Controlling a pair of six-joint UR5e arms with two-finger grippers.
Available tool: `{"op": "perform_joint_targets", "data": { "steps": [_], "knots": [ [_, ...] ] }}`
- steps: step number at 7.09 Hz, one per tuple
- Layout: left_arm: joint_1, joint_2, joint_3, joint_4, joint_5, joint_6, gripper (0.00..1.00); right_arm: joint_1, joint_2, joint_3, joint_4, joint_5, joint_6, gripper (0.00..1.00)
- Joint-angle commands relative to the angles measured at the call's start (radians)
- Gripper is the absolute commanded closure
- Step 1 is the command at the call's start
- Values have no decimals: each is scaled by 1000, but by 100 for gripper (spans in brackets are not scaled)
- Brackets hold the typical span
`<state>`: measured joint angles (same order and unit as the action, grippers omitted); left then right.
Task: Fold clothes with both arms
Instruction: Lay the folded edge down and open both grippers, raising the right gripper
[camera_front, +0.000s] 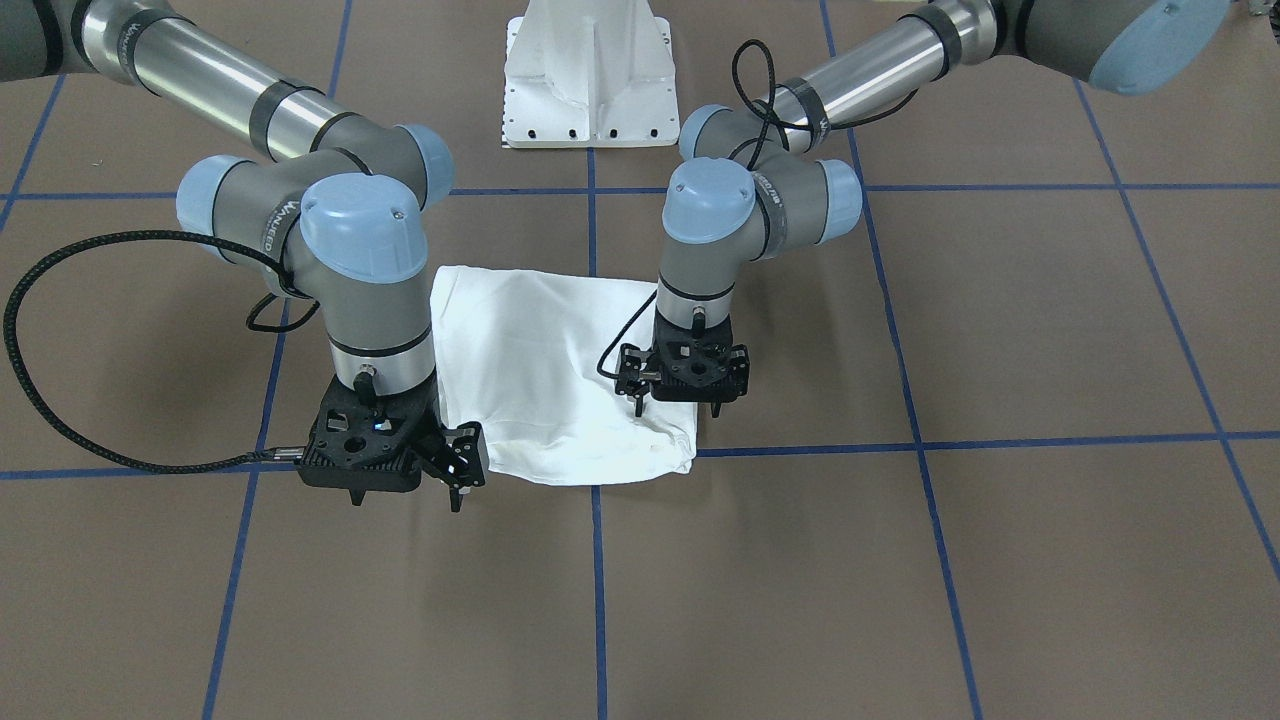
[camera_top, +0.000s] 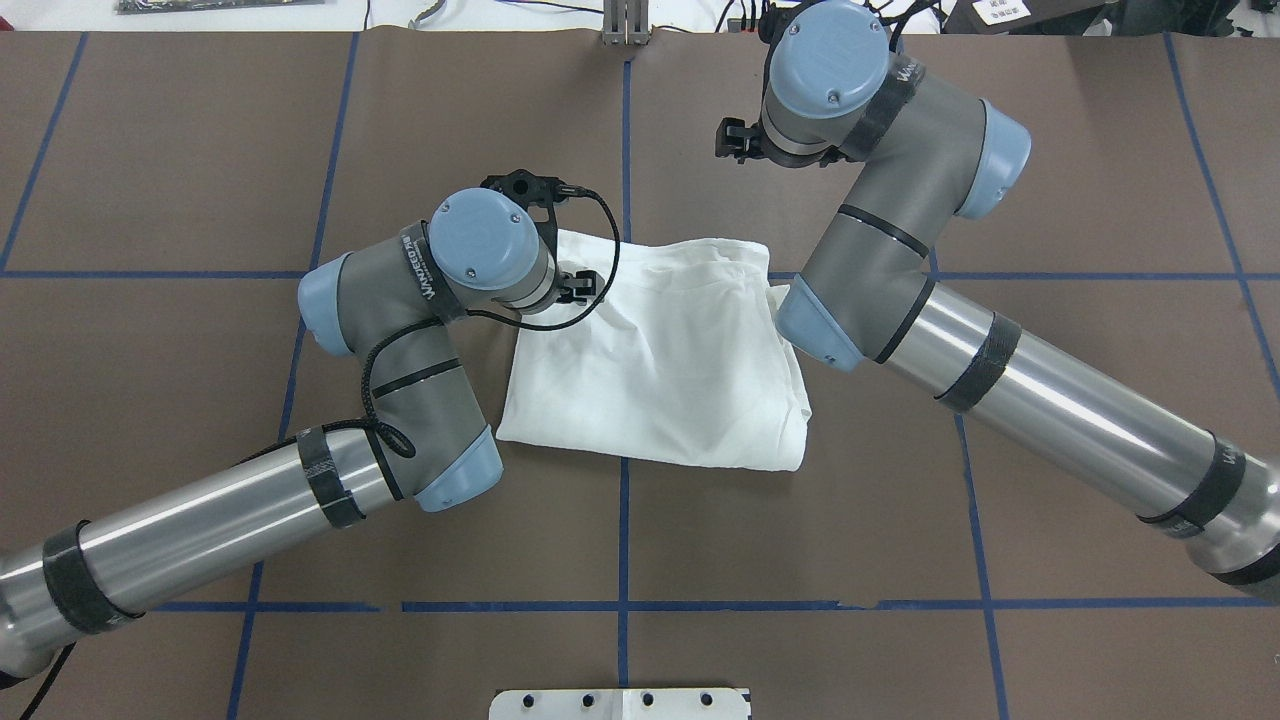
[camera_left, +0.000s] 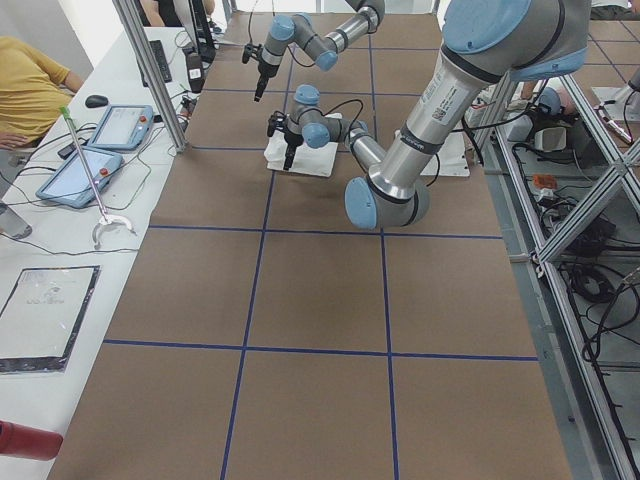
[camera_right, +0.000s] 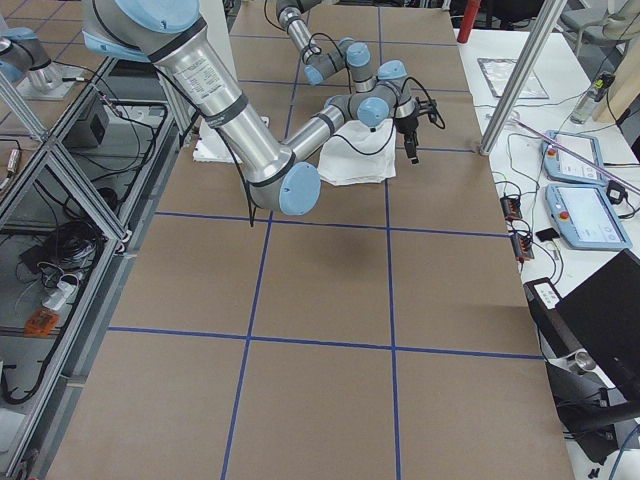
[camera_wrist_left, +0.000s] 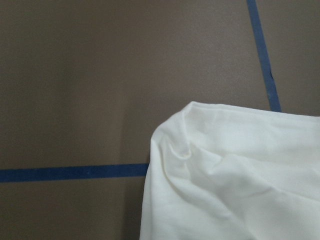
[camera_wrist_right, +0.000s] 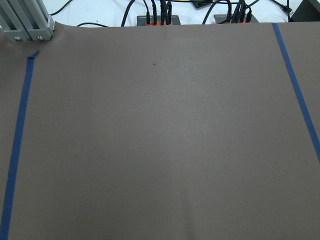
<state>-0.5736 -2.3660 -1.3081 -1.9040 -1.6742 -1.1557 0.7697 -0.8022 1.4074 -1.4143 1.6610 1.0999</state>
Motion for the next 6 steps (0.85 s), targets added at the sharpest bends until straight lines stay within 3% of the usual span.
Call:
{"op": "perform_joint_targets", "data": {
  "steps": [1, 3, 4, 6],
  "knots": [
    [-35, -48, 94, -21, 39, -9, 0, -3, -12, 1, 1, -3, 1, 0],
    [-109, -120, 252, -103, 41, -12, 0, -7, -18, 5, 2, -4, 3, 0],
    [-136, -130, 282, -127, 41, -13, 0, -7, -20, 5, 3, -4, 5, 0],
    [-149, -124, 215, -107, 27, 1, 0, -9, -22, 5, 3, -3, 2, 0]
  ]
}}
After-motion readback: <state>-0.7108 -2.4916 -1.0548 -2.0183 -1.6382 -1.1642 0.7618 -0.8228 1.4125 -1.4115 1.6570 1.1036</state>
